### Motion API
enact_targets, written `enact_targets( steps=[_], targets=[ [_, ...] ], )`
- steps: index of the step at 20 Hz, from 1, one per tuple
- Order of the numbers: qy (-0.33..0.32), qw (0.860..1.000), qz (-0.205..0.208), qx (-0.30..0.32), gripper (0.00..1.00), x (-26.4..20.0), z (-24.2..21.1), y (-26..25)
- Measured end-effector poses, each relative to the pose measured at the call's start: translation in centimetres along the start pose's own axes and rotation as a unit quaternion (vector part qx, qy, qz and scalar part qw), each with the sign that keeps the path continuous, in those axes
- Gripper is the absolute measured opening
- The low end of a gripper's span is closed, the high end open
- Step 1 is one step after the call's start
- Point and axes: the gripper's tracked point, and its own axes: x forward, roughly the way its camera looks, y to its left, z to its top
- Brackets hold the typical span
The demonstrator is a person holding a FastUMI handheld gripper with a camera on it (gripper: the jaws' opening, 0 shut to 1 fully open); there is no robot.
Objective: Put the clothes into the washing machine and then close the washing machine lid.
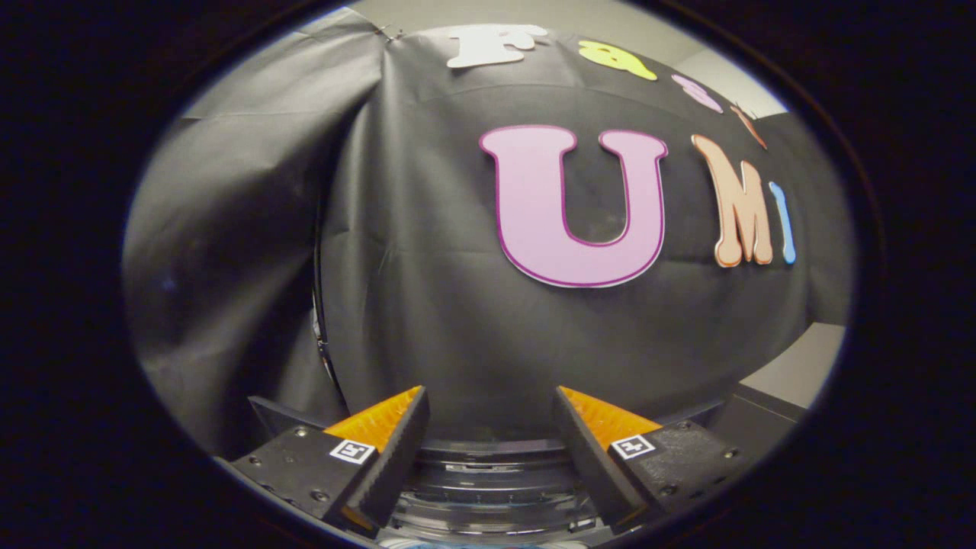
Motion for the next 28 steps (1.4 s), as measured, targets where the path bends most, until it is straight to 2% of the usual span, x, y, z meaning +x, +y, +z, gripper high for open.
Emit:
enact_targets(
  steps=[1, 13, 28],
  targets=[
    [-0.021, 1.000, 0.003, -0.003, 0.97, 0.1, 0.8, 0.0],
    [-0.011, 1.000, 0.004, -0.006, 0.98, -1.6, 0.5, -0.4],
    [-0.023, 1.000, 0.003, -0.006, 0.98, -6.6, 0.1, -0.2]
  ],
)
